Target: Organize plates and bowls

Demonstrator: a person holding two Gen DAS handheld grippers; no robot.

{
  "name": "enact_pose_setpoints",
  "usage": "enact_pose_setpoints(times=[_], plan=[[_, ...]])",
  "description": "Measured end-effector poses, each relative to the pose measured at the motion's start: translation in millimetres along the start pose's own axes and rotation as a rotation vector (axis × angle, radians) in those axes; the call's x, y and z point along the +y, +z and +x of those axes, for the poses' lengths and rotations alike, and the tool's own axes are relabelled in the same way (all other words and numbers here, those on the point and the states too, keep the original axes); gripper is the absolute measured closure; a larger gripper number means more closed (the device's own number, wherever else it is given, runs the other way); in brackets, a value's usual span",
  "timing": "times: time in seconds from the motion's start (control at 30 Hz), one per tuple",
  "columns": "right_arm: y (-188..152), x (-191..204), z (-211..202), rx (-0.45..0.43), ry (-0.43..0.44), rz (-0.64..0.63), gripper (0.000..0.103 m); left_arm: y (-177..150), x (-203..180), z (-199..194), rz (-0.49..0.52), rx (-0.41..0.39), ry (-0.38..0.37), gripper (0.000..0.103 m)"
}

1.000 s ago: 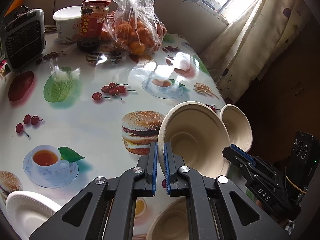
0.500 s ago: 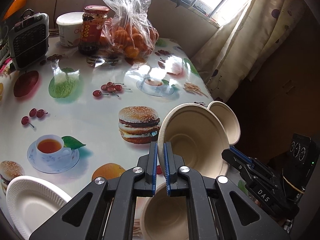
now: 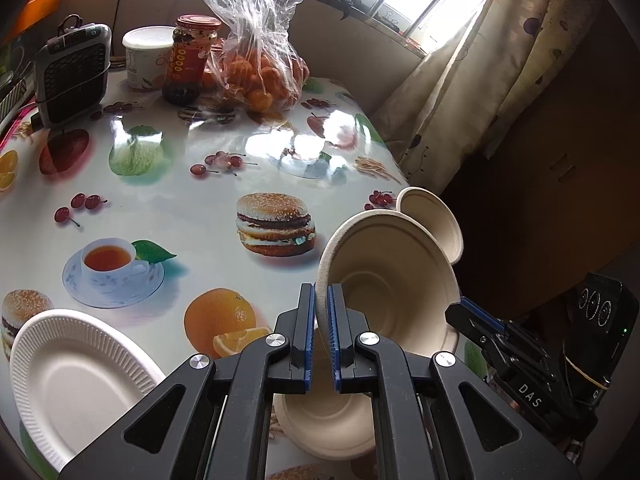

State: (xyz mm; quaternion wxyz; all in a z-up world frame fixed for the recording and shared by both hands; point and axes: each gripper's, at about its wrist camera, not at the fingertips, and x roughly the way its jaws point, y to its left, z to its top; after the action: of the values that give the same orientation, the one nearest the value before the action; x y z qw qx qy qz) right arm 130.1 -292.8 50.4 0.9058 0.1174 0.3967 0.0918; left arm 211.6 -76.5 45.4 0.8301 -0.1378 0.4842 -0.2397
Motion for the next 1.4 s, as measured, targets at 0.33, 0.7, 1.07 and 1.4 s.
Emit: enact_pose_setpoints(times=[0.33,0.7,1.07,1.4], plan=[[-23.8,4.1,-7.1,0.008,0.007,0.021,0.088,-21.5,2.9,-5.4,0.008,0.020,0.005,0.096],[-47.5,5.2,-7.0,0.032,0.002,0.043,0.088,-41.2,6.6,-4.4,0.011,0.049,0.009,0.096],[-58.1,5.4,-3.3,0.050,-0.004,0.056,0.088,-46.5,9.7,0.3,0.009,0.069,0.015,0.096],[-63.7,5.4,0.9,0.063,-0.006,0.058,0.088,-51.8,12.9,5.1,0.006,0.080,0.030,0.096]])
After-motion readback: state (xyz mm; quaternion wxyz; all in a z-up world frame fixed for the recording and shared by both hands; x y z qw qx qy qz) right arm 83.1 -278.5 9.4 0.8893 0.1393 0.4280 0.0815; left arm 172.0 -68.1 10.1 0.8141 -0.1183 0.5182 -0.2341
